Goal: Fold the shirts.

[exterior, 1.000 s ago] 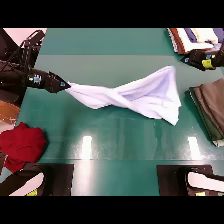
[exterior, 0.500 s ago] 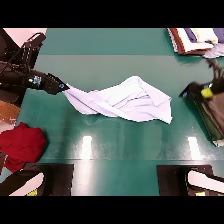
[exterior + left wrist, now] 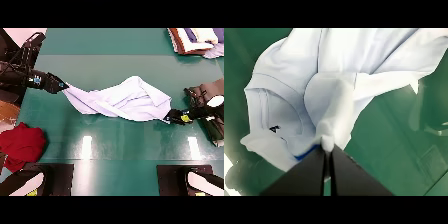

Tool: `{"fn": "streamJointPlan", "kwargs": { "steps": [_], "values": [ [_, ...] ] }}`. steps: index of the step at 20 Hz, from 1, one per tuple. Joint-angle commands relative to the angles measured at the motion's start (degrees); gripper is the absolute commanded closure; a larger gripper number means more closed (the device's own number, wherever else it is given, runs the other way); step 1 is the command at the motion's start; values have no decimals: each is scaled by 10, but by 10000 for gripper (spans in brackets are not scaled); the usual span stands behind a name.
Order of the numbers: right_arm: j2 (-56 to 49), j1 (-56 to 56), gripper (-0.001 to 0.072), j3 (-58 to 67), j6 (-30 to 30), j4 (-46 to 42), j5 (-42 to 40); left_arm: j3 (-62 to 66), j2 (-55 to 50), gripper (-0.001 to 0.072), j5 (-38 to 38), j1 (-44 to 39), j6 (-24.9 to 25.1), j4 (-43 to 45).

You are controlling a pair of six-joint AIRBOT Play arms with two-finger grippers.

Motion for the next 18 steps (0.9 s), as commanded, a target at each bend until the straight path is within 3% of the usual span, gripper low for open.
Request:
{"fn": "streamJointPlan", "kwargs": {
  "steps": [1,2,3,6,10,14,18],
  "values": [
    [2,11,487,-12,-2,1,-42,0,0,684,0,0,0,1],
    [2,11,649,-12,-2,2,-44,0,0,684,0,0,0,2],
    [2,11,697,-11,-2,2,-44,0,0,684,0,0,0,2],
    [8,11,697,22,-1,2,-4,6,4,685,16,0,-6,2],
    [89,8,697,162,6,2,67,104,36,685,45,0,-21,12],
    [182,-32,698,363,51,2,57,261,81,684,50,0,-41,81],
    [232,-88,698,527,57,2,58,374,109,684,65,0,-56,94]
  ]
}}
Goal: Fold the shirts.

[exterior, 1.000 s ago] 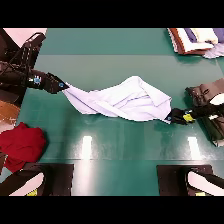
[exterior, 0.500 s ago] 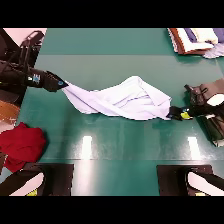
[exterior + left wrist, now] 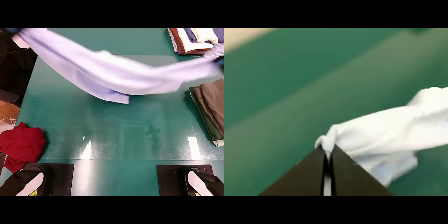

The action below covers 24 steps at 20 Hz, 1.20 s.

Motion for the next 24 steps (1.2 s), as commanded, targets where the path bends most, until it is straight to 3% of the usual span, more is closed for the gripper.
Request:
{"fn": "streamJointPlan", "kwargs": {
  "steps": [1,5,9,11,15,20,24],
  "values": [
    [49,-48,698,138,13,-1,1,107,26,684,14,0,-27,21],
    [70,-126,698,232,13,-2,42,204,30,684,25,0,-61,14],
    [29,-198,698,329,26,0,170,237,30,685,20,0,-83,-17],
    [-9,-198,698,349,39,0,225,196,29,685,25,0,-83,-2],
    [-79,-158,698,246,57,-3,263,40,-13,684,27,0,-83,45],
    [-201,-24,699,96,57,-50,226,-61,-162,684,27,0,-82,50],
    [-304,36,698,40,58,-69,100,-62,-293,684,75,0,-77,52]
  ]
}}
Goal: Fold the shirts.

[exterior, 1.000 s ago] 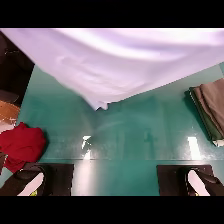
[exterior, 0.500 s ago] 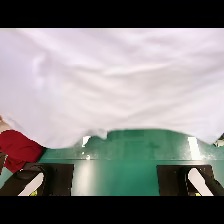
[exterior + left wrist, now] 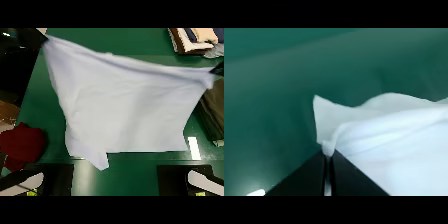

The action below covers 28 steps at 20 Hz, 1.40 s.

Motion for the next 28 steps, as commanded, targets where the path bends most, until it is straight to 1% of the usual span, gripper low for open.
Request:
{"fn": "streamJointPlan", "kwargs": {
  "steps": [1,4,7,8,9,10,11,12,14,15,17,19,21,23,25,28],
  "values": [
    [-92,51,698,-42,2,-12,-118,-14,-109,684,57,0,3,2],
    [-148,66,698,-42,2,-11,-210,-15,-162,684,106,0,3,2],
    [-186,71,697,-42,2,20,-256,-15,-189,677,120,0,-4,7],
    [-193,68,696,-42,2,39,-270,-15,-192,439,117,0,-4,9],
    [-195,65,691,-42,1,61,-286,-15,-193,151,113,0,-5,11],
    [-195,62,567,-41,1,79,-297,-14,-192,94,106,2,-6,14],
    [-195,58,326,-38,0,97,-299,-10,-191,93,88,8,-7,14],
    [-195,48,248,-29,0,104,-287,0,-191,93,60,18,-15,14],
    [-195,28,253,3,-1,113,-228,20,-181,93,-23,51,-44,12],
    [-193,16,261,22,-7,113,-187,19,-167,93,-50,70,-44,12],
    [-187,3,261,48,-42,113,-100,17,-138,94,-96,106,-45,10],
    [-160,-1,261,26,-64,112,-38,-17,-95,93,-140,133,-42,7],
    [-111,0,261,-42,-76,113,-28,-104,-38,93,-143,149,-35,7],
    [-54,0,261,-128,-77,114,-31,-225,18,93,-141,151,-31,4],
    [0,8,261,-209,-77,113,-31,-349,61,93,-134,151,-27,-26],
    [61,25,261,-290,-85,113,-37,-489,90,93,-85,151,-28,-53]
  ]
}}
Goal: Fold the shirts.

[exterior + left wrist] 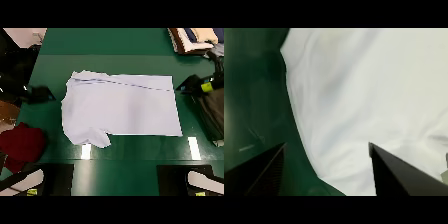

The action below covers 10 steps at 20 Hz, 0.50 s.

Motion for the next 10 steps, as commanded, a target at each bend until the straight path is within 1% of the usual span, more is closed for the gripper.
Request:
{"fn": "streamJointPlan", "kwargs": {
  "steps": [1,5,10],
  "values": [
    [78,19,261,-100,-9,1,-1,-160,38,93,38,3,3,-43],
    [135,35,261,-144,-9,1,-19,-236,38,93,61,3,3,-67],
    [174,35,261,-147,-9,1,-31,-268,38,93,81,2,3,-87]
  ]
}}
